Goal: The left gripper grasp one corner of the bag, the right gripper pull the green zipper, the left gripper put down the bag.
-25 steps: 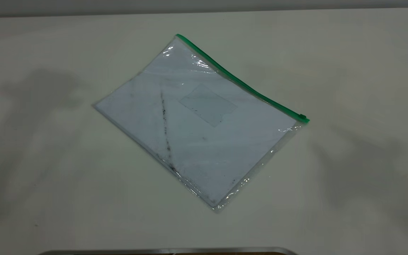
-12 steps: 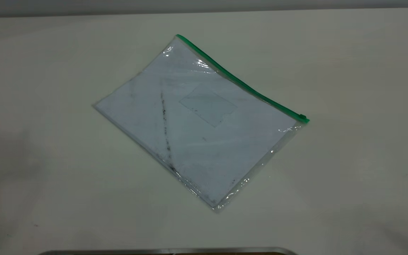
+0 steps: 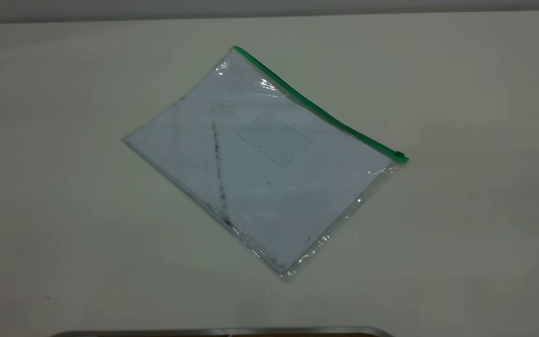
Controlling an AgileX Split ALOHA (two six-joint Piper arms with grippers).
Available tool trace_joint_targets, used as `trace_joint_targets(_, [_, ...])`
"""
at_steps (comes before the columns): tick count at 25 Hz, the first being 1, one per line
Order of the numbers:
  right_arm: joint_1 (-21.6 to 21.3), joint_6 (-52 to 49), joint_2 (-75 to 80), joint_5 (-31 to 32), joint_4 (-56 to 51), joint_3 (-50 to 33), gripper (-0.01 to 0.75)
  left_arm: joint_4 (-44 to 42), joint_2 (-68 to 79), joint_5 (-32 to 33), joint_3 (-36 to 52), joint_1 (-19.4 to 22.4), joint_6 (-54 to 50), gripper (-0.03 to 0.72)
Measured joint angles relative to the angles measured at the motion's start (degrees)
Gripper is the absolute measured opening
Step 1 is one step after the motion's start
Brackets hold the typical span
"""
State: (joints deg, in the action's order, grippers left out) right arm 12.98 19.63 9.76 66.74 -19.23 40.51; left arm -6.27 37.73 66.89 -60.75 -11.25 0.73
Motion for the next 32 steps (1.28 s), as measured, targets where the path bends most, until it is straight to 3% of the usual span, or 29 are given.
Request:
trace_joint_targets(12, [0.0,-0.5,-10.4,0.0,8.2,-12.0,0.483,1.5,-22.5,0.0,19.8,0.0,0.0,0.561])
trace_joint_targets(26, [0.0,-1.0,-10.5,-0.5,7.6,-12.4,0.483,6.3,-29.4,-1.2,32.2,0.0,2.2,0.561])
trace_joint_targets(32, [0.0,-1.0,-10.5,-0.5,7.6,-12.5,0.483,6.6,-29.4,-1.8,32.9,0.0,2.2,0.561])
